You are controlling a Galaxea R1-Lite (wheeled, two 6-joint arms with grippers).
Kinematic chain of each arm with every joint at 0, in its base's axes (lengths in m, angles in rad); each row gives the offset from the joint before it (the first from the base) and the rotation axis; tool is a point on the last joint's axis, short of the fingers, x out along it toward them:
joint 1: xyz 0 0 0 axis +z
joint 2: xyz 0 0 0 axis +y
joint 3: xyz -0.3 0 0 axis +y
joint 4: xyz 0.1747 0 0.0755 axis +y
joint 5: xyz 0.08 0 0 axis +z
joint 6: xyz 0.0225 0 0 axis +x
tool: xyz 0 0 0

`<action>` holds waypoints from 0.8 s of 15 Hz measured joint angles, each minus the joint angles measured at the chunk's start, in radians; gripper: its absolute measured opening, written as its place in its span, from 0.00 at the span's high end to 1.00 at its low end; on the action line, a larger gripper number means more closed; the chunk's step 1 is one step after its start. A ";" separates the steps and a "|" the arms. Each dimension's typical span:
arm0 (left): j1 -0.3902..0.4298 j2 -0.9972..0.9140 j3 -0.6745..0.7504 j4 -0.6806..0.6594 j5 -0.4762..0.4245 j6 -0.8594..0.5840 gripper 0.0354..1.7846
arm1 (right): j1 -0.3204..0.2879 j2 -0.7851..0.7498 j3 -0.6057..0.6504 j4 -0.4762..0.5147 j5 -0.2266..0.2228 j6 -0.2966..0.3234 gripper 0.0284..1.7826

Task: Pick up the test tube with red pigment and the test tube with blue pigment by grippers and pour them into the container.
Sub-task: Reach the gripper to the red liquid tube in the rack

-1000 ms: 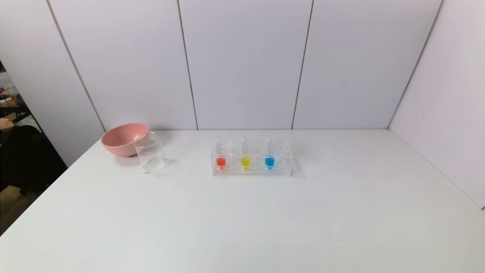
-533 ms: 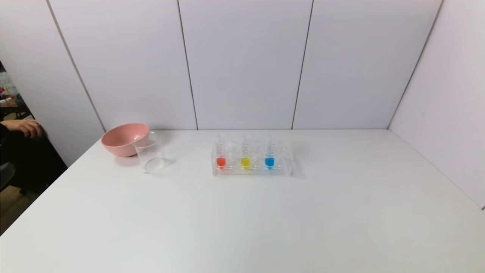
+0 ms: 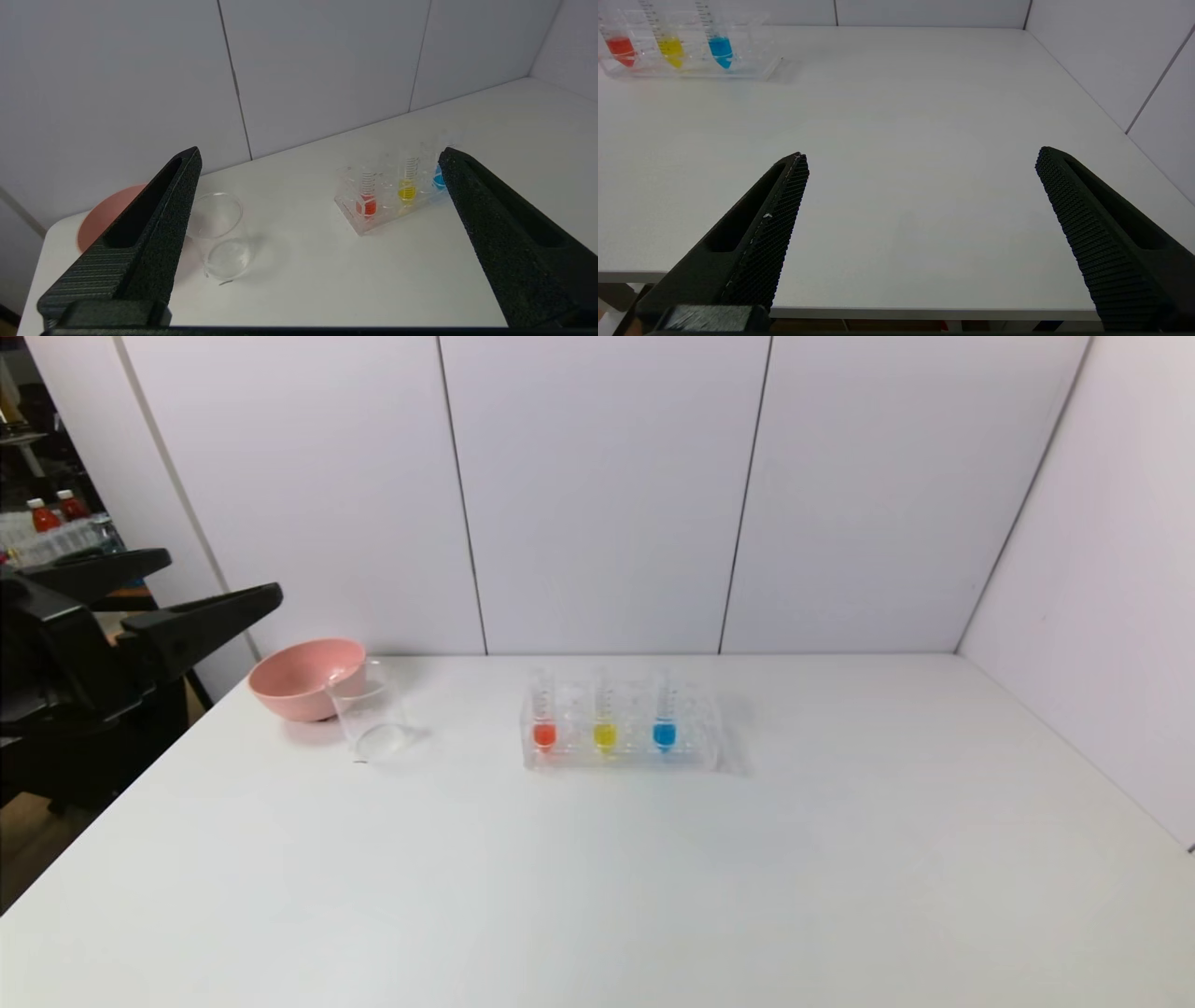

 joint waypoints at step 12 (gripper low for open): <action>-0.064 0.468 -0.119 -0.248 -0.153 -0.002 0.01 | 0.000 0.000 0.000 0.000 0.000 0.000 0.00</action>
